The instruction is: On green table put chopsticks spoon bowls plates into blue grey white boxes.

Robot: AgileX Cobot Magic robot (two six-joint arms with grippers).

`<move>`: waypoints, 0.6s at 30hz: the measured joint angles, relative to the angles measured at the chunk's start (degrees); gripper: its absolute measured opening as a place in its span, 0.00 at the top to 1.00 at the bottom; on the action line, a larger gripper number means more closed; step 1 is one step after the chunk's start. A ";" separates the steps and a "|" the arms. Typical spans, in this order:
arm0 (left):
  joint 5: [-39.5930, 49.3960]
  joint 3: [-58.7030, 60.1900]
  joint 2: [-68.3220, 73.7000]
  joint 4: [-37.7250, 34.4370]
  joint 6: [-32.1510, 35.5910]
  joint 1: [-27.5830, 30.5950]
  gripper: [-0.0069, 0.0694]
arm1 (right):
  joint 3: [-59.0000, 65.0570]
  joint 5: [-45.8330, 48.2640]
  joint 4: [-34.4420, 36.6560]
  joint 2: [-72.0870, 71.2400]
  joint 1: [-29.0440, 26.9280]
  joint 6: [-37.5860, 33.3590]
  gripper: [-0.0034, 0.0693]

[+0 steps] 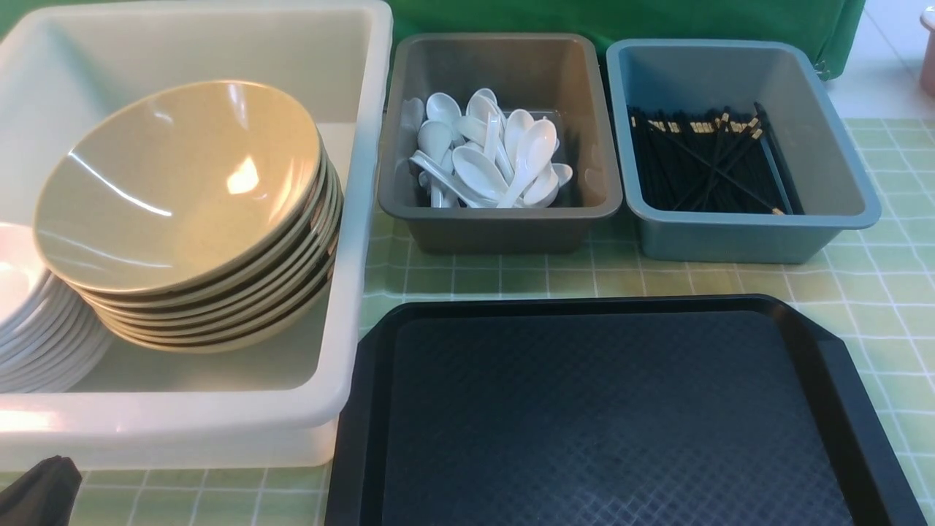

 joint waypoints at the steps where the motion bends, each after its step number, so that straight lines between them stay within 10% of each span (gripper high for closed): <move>1: 0.00 0.00 0.00 0.00 0.00 0.00 0.91 | 0.00 0.00 0.00 0.00 0.00 0.00 0.77; 18: 0.00 0.00 0.00 0.00 0.00 0.00 0.91 | 0.00 0.00 0.00 0.00 0.00 0.00 0.75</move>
